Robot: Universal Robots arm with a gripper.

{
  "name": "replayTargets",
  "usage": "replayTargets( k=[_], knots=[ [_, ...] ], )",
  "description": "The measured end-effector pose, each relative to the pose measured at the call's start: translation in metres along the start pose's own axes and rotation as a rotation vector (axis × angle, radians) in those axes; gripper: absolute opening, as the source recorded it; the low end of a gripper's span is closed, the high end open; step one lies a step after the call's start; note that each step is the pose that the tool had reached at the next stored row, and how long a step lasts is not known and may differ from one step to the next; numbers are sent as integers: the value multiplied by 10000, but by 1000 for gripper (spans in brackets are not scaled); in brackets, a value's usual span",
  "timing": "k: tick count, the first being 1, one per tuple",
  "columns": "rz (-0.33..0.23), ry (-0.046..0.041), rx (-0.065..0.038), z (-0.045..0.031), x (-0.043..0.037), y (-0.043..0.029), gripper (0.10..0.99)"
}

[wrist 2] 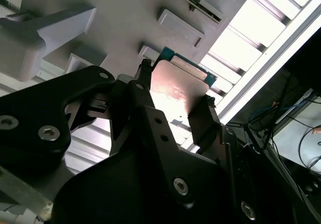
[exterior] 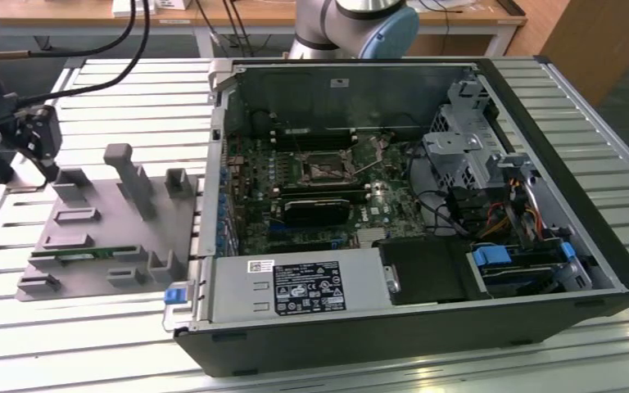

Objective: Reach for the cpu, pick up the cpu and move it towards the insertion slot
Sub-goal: 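Pick up the cpu and move it towards the insertion slot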

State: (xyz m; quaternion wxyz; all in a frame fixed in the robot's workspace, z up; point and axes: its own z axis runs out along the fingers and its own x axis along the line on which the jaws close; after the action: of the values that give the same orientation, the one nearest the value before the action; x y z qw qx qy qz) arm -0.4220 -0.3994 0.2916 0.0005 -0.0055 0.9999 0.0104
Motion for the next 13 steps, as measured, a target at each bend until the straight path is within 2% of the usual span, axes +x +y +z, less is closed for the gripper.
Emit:
replayTargets(
  k=[13],
  knots=[
    [1,1,0,-184,0,27,541]
  ],
)
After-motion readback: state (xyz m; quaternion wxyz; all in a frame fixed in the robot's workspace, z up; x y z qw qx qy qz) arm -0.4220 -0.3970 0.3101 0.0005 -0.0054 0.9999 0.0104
